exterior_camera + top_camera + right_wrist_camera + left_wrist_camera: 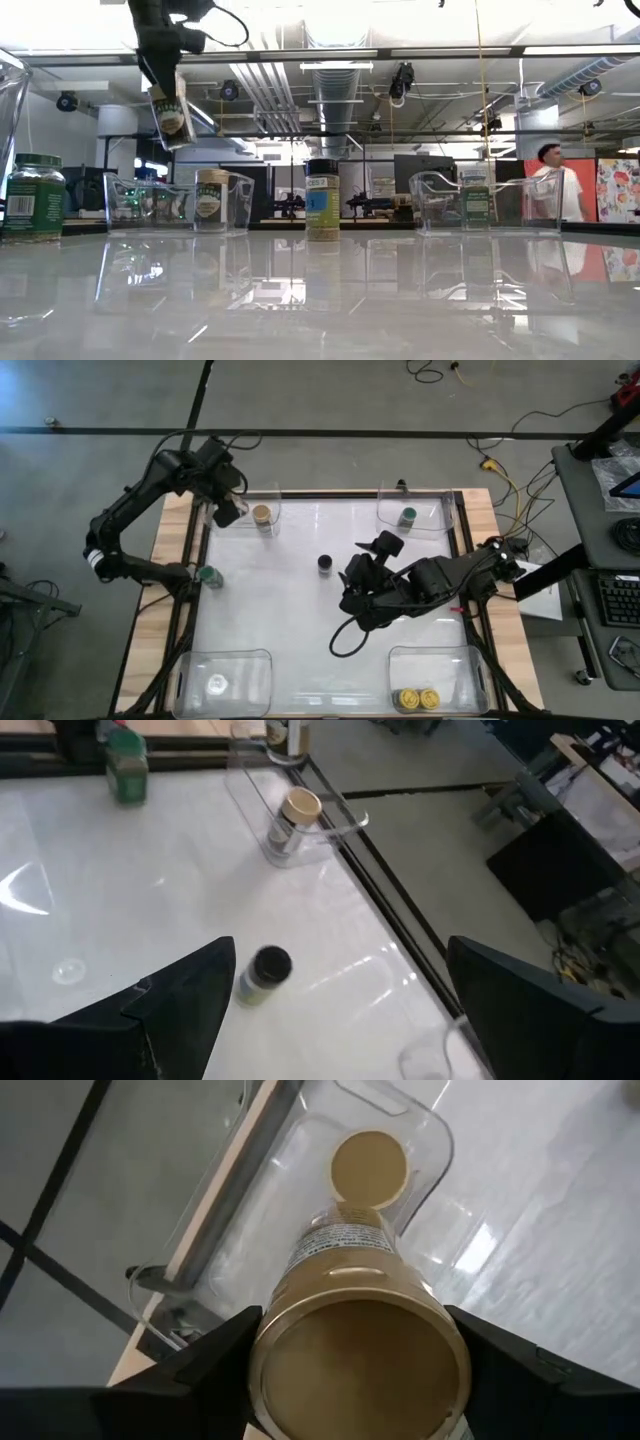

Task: Sort spices by type
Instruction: Put the brown seasoning bottle into the top left transparent bin

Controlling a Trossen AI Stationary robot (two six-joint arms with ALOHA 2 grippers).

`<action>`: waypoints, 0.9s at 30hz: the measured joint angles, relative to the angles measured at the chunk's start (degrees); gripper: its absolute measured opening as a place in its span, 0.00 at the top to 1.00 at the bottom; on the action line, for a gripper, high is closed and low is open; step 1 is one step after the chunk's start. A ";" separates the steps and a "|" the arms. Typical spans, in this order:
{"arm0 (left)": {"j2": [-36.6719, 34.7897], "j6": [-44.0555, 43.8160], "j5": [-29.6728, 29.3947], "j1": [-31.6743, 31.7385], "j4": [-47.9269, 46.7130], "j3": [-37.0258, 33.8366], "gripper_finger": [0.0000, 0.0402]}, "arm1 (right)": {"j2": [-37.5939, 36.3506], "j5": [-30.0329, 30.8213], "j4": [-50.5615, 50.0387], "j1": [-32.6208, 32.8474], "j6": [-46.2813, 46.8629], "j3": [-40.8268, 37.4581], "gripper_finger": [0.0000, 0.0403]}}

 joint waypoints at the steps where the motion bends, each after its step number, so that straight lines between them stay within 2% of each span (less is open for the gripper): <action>1: 0.49 0.18 0.02 0.54 0.18 0.00 0.36 | -0.08 0.02 -0.86 -0.02 0.66 0.00 0.12; 7: 3.82 1.27 -0.04 3.40 0.94 -0.02 0.36 | -0.28 -0.07 -7.46 0.30 6.20 0.00 0.13; 18: 12.81 4.13 -0.59 7.17 2.37 -0.07 0.36 | -0.30 -0.52 -7.53 2.75 9.26 -1.02 0.17; 27: 17.83 5.97 -0.48 7.52 3.36 -2.18 0.36 | -1.51 -1.84 -7.50 3.93 13.09 -3.63 0.18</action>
